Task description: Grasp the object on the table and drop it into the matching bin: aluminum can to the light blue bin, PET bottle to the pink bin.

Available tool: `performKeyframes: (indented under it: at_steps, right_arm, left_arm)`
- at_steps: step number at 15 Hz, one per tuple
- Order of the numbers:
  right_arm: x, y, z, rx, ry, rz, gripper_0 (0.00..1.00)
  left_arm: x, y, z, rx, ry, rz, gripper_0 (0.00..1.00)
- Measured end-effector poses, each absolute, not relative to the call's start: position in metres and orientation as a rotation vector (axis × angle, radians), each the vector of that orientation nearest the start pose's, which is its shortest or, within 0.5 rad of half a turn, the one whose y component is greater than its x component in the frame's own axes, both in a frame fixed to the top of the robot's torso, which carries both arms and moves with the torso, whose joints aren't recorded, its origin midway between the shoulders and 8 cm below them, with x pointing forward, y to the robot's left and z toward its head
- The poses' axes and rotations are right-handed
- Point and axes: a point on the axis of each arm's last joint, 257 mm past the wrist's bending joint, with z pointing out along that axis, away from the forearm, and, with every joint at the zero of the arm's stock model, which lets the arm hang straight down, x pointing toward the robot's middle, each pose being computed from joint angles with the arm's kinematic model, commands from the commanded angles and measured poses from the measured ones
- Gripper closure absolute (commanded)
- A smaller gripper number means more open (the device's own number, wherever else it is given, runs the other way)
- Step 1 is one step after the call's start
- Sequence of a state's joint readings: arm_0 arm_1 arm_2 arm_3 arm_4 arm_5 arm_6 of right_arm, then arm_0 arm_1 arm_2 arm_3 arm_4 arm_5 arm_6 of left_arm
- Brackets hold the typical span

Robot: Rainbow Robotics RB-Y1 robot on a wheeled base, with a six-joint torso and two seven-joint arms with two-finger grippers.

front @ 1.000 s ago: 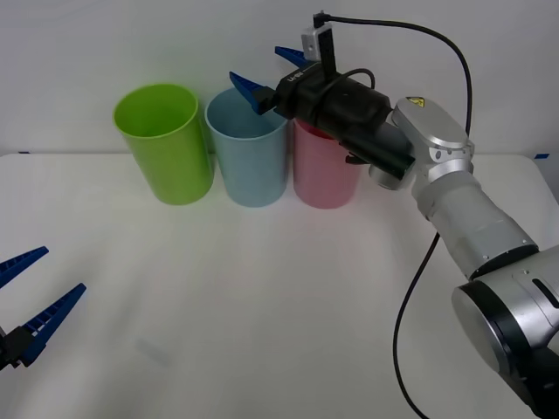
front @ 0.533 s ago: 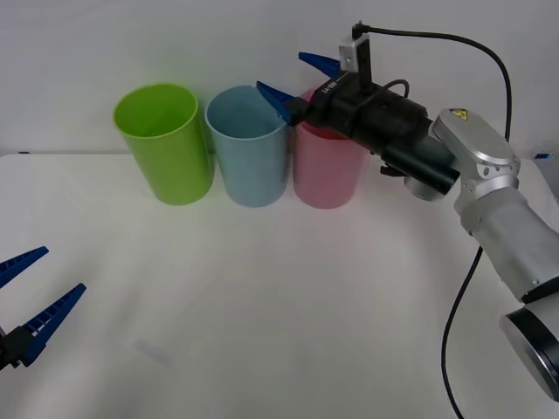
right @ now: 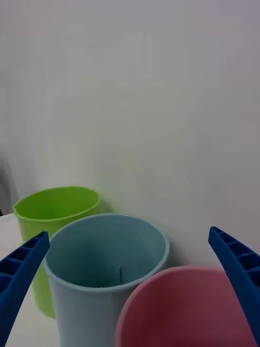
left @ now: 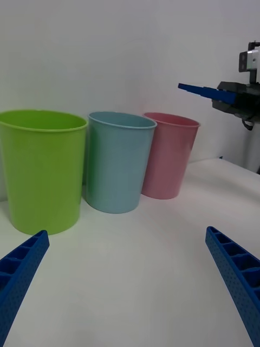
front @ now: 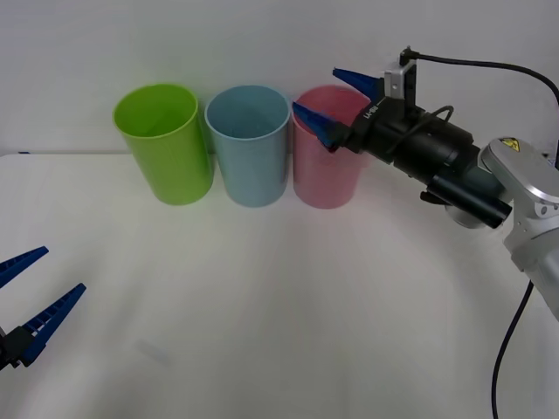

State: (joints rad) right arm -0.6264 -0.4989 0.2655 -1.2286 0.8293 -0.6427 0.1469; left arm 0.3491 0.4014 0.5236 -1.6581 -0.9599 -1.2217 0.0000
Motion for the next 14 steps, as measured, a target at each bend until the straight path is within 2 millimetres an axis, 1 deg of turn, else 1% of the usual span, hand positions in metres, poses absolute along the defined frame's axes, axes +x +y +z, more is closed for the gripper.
performKeyframes:
  at_steps: [10, 14]
  right_arm:
    - [0.518, -0.144, -0.087, -0.704, 1.248, 0.582, 0.0]
    - [0.494, -0.176, -0.112, -0.694, 1.277, 0.536, 0.0]
  left_arm:
    - [0.342, 0.33, -0.169, 0.465, 1.441, -0.567, 0.0]
    - [0.342, 0.33, -0.169, 0.465, 1.441, -0.567, 0.0]
